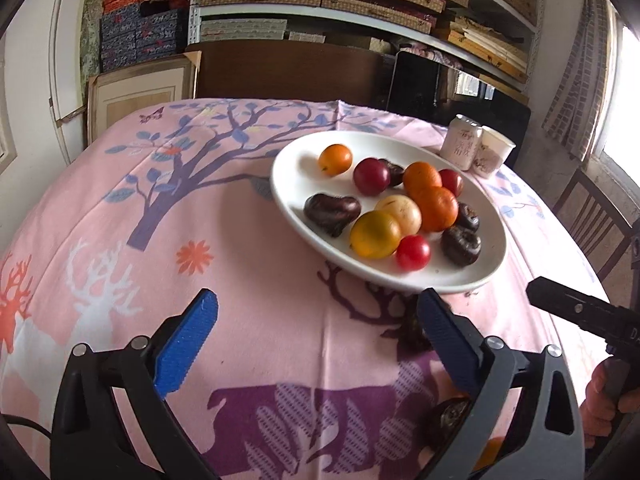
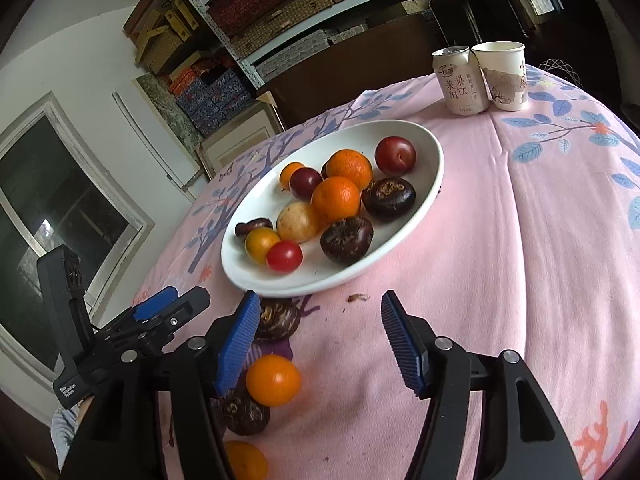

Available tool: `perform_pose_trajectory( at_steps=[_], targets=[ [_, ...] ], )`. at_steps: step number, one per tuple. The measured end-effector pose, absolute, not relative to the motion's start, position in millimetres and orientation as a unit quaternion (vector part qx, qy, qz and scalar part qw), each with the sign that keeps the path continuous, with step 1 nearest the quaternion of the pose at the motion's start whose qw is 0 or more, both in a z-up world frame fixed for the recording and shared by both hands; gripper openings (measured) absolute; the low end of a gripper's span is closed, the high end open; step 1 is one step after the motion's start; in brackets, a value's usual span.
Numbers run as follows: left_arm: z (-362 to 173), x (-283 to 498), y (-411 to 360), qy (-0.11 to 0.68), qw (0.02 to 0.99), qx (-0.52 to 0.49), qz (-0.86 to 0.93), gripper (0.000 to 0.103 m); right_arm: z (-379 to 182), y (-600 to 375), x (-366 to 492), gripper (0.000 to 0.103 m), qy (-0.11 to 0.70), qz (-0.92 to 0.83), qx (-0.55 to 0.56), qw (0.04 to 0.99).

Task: Organize fruits
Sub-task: 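Open both tools to release the fruits onto the white plate, then grasp a tangerine with the right tool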

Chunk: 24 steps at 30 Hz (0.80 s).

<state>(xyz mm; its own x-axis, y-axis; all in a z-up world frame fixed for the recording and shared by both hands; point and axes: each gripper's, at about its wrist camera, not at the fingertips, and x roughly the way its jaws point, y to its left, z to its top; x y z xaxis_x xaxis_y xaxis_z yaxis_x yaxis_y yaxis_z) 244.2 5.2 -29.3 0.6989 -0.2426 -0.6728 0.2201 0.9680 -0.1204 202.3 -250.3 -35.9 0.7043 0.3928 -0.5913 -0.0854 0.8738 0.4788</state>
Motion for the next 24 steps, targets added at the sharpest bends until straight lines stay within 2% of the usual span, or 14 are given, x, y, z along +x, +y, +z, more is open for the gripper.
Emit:
perform_pose_trajectory(
  at_steps=[3, 14, 21, 24],
  targets=[
    [-31.4, 238.3, 17.3, 0.369, 0.923, -0.029, -0.108, 0.098, -35.6, -240.5, 194.7, 0.071, 0.366, 0.142, 0.191, 0.899],
    [-34.4, 239.7, 28.5, 0.373, 0.922, -0.049, -0.088, 0.098, -51.1, -200.3, 196.7, 0.074, 0.410, 0.145, 0.098, 0.895],
    [-34.0, 239.3, 22.4, 0.373, 0.922, -0.037, -0.092, 0.098, -35.3, -216.8, 192.6, 0.078, 0.377, 0.066, 0.049, 0.923],
    [-34.1, 239.4, 22.2, 0.374, 0.922, -0.038, -0.093, 0.098, -32.8, -243.6, 194.5, 0.078, 0.374, 0.072, 0.111, 0.918]
  ],
)
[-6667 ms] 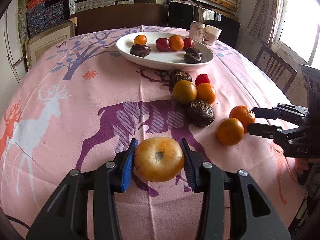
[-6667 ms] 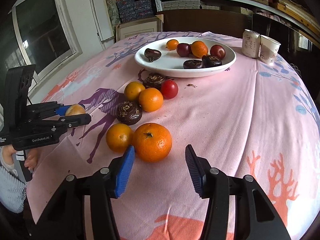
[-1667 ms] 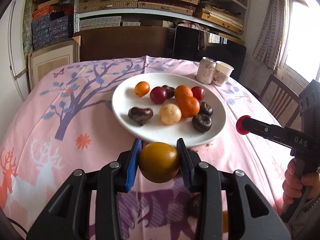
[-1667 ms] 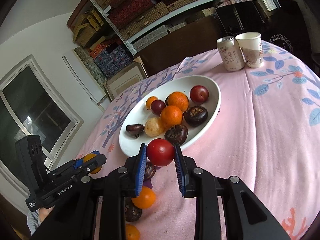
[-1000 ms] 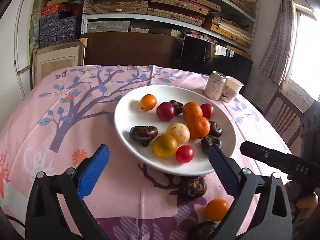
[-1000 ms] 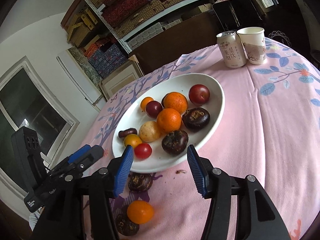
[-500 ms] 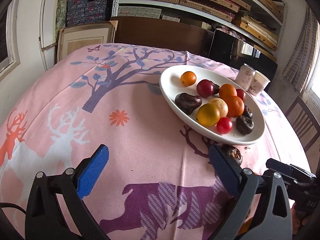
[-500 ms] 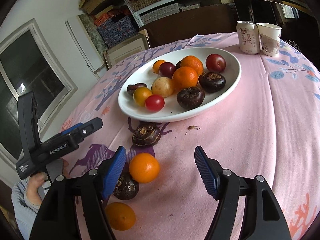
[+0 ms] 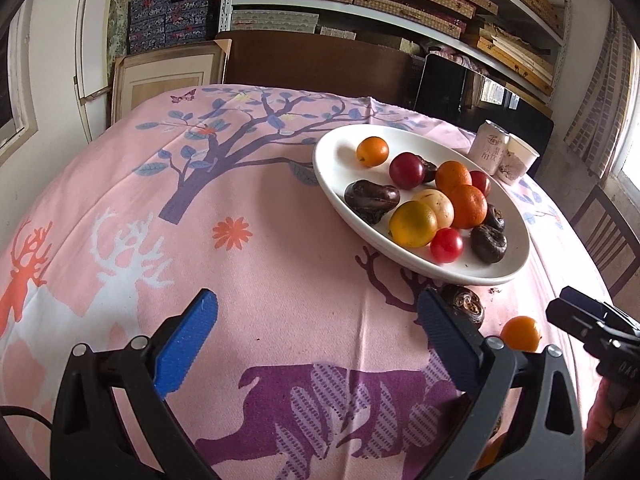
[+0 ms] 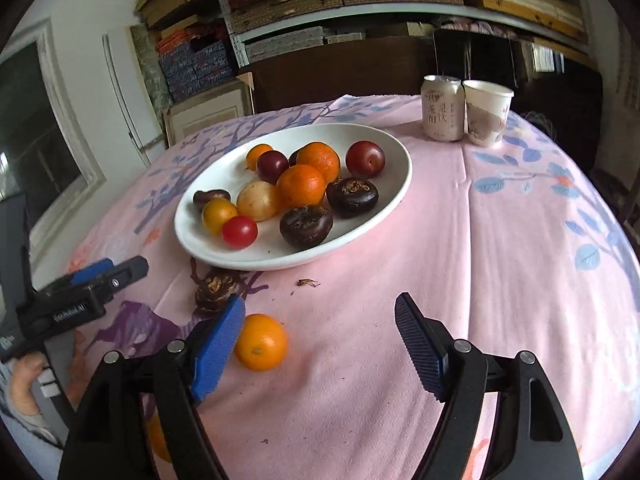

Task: Organize fruits
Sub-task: 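Grasp a tangerine with the right tool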

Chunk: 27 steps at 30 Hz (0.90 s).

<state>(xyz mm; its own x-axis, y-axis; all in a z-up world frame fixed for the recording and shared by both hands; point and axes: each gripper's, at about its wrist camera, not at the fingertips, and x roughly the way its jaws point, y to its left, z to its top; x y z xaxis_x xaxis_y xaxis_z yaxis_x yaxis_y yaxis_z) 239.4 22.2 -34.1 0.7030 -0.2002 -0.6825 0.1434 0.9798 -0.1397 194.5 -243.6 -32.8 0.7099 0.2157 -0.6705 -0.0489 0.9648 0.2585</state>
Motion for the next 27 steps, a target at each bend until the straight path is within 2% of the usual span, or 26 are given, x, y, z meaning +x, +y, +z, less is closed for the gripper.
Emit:
perform_pose_trajectory(
  at_steps=[2, 6, 14, 16, 19, 22, 25, 27],
  targets=[
    [-34.4, 239.8, 21.3, 0.375, 0.922, -0.036, -0.094, 0.098, -35.4, -247.5, 195.1, 0.078, 0.382, 0.097, 0.140, 0.908],
    [-37.3, 241.0, 18.0, 0.381, 0.919, -0.027, -0.094, 0.098, -47.1, -229.8, 199.4, 0.077, 0.404, 0.103, 0.103, 0.903],
    [-41.6, 240.0, 7.4, 0.390, 0.915, -0.001, -0.103, 0.098, -58.2, -234.0, 204.1, 0.041, 0.422, 0.081, 0.094, 0.898],
    [-41.8, 239.1, 3.7, 0.390, 0.914, 0.006, -0.109, 0.098, -58.5, -235.7, 205.3, 0.036, 0.422, 0.083, 0.098, 0.898],
    [-41.9, 235.2, -5.8, 0.388, 0.913, 0.024, -0.124, 0.098, -58.9, -237.6, 207.0, 0.036, 0.421, 0.086, 0.105, 0.897],
    [-40.8, 229.3, -18.7, 0.379, 0.913, 0.054, -0.139, 0.098, -58.7, -235.1, 209.6, 0.046, 0.419, 0.092, 0.106, 0.897],
    [-40.3, 224.9, -27.6, 0.372, 0.914, 0.077, -0.145, 0.098, -59.0, -232.3, 212.5, 0.045, 0.418, 0.097, 0.108, 0.897],
    [-40.5, 224.1, -30.6, 0.372, 0.913, 0.083, -0.148, 0.098, -58.7, -233.8, 213.8, 0.037, 0.417, 0.101, 0.113, 0.896]
  ],
)
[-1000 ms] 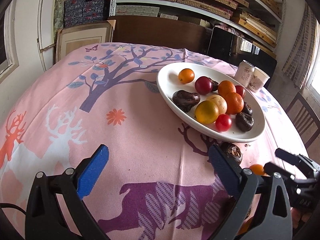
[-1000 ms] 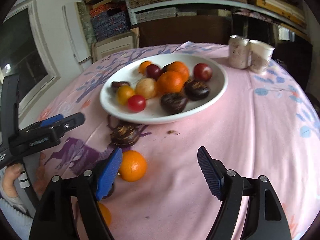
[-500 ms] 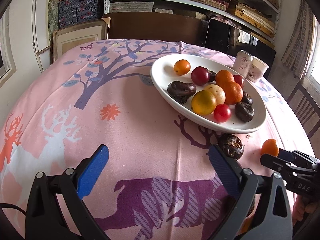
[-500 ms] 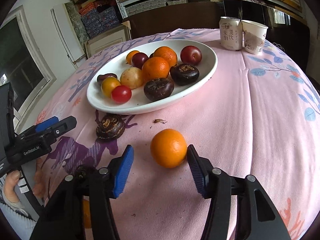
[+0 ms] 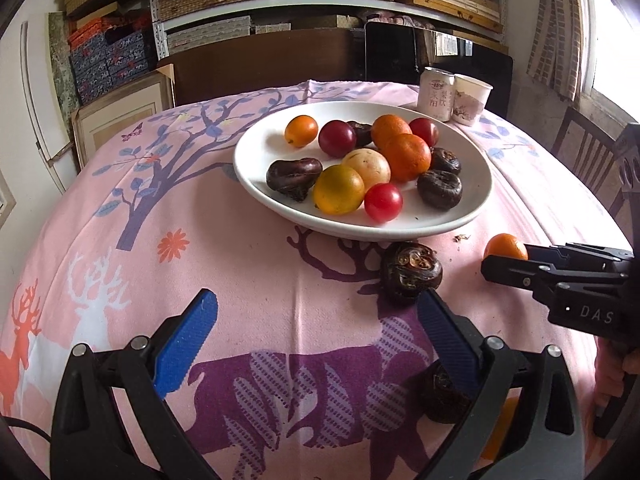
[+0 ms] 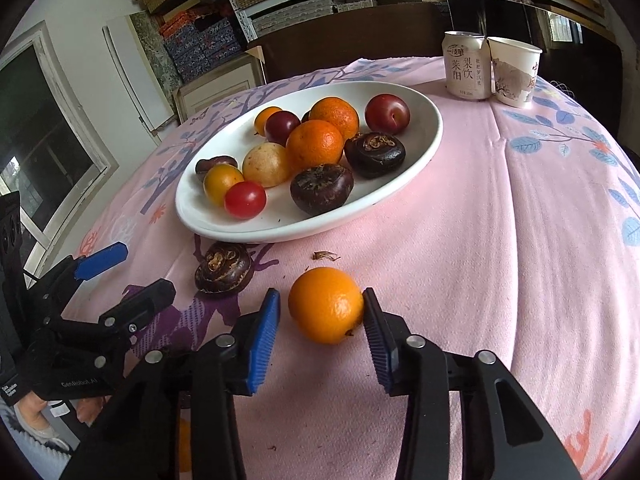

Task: Organize fruits
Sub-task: 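Grasp a tangerine with the right tool, then grasp a dark purple fruit with the left tool while the right tool holds the tangerine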

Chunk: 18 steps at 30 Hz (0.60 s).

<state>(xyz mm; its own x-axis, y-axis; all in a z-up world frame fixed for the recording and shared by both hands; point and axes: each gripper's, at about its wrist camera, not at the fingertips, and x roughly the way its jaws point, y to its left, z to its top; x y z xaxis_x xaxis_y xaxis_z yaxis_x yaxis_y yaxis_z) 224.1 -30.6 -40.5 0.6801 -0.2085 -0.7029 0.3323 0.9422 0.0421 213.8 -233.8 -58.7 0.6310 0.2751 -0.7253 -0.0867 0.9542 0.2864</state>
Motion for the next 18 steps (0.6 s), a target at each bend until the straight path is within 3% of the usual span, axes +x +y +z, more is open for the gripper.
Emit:
perform_pose_trajectory(
  at_steps=[9, 18],
  targets=[
    [-39.5, 218.2, -56.2, 0.367, 0.905, 0.095, -0.192, 0.098, -26.5, -262.0, 199.2, 0.037, 0.352, 0.081, 0.172, 0.917],
    [-49.8, 242.0, -95.9, 0.386, 0.896, 0.148, -0.159, 0.097, -28.1, -264.5, 200.8, 0.037, 0.358, 0.089, 0.190, 0.910]
  ],
)
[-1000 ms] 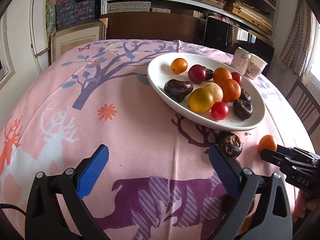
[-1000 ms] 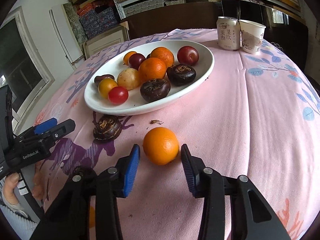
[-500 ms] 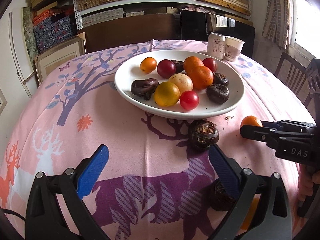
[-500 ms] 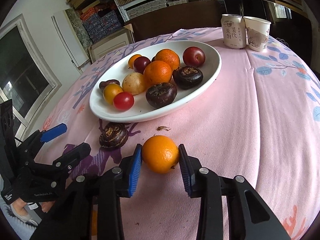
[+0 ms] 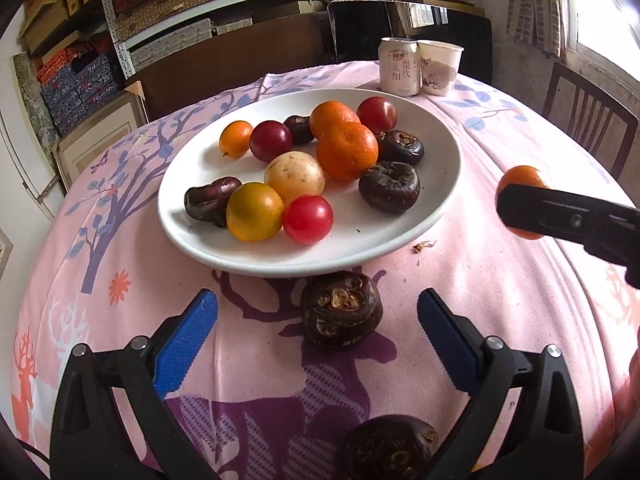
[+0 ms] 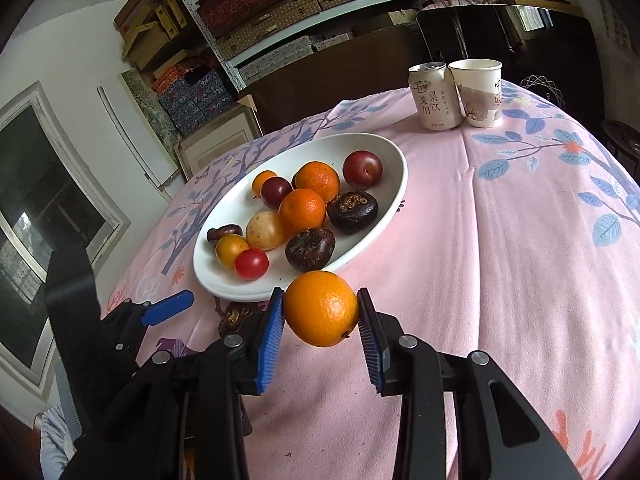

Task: Organize fruits
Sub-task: 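Grasp a dark purple fruit with the left tool while the right tool holds the tangerine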

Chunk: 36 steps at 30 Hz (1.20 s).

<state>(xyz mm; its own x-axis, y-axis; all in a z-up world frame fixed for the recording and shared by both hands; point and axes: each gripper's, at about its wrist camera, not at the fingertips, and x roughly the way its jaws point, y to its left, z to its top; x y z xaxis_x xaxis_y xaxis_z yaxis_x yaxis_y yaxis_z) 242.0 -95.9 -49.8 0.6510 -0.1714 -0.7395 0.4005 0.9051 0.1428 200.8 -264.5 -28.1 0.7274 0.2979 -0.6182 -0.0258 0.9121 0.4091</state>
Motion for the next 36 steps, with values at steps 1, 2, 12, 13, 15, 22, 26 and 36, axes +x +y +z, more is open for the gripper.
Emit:
perform_pose_trajectory(
  at_steps=[1, 2, 12, 13, 15, 22, 26, 36],
  targets=[
    [-50.6, 244.6, -95.3, 0.390, 0.895, 0.144, -0.162, 0.094, -28.4, -264.6, 200.8, 0.037, 0.359, 0.089, 0.191, 0.909],
    [-51.6, 246.8, -94.2, 0.395, 0.892, 0.139, -0.169, 0.071, -28.5, -264.6, 200.8, 0.037, 0.359, 0.089, 0.190, 0.909],
    [-55.8, 240.1, -78.4, 0.414, 0.879, 0.112, -0.210, 0.041, -33.2, -264.4, 200.8, 0.037, 0.369, 0.091, 0.194, 0.905],
    [-56.2, 234.7, -72.6, 0.413, 0.879, 0.117, -0.208, 0.041, -34.2, -264.1, 201.0, 0.037, 0.370, 0.091, 0.194, 0.904],
    [-55.5, 226.5, -57.1, 0.412, 0.881, 0.116, -0.199, 0.041, -35.3, -264.1, 201.9, 0.037, 0.372, 0.093, 0.196, 0.902],
    [-55.3, 224.5, -6.0, 0.426, 0.889, 0.046, -0.163, 0.041, -39.8, -252.7, 200.9, 0.037, 0.382, 0.104, 0.179, 0.901],
    [-40.0, 215.5, -13.7, 0.395, 0.901, 0.051, -0.174, 0.041, -40.9, -241.6, 196.8, 0.037, 0.382, 0.116, 0.166, 0.902],
    [22.5, 280.4, -26.9, 0.347, 0.922, 0.030, -0.166, 0.041, 0.7, -240.3, 213.4, 0.037, 0.331, 0.119, 0.170, 0.921]
  ],
)
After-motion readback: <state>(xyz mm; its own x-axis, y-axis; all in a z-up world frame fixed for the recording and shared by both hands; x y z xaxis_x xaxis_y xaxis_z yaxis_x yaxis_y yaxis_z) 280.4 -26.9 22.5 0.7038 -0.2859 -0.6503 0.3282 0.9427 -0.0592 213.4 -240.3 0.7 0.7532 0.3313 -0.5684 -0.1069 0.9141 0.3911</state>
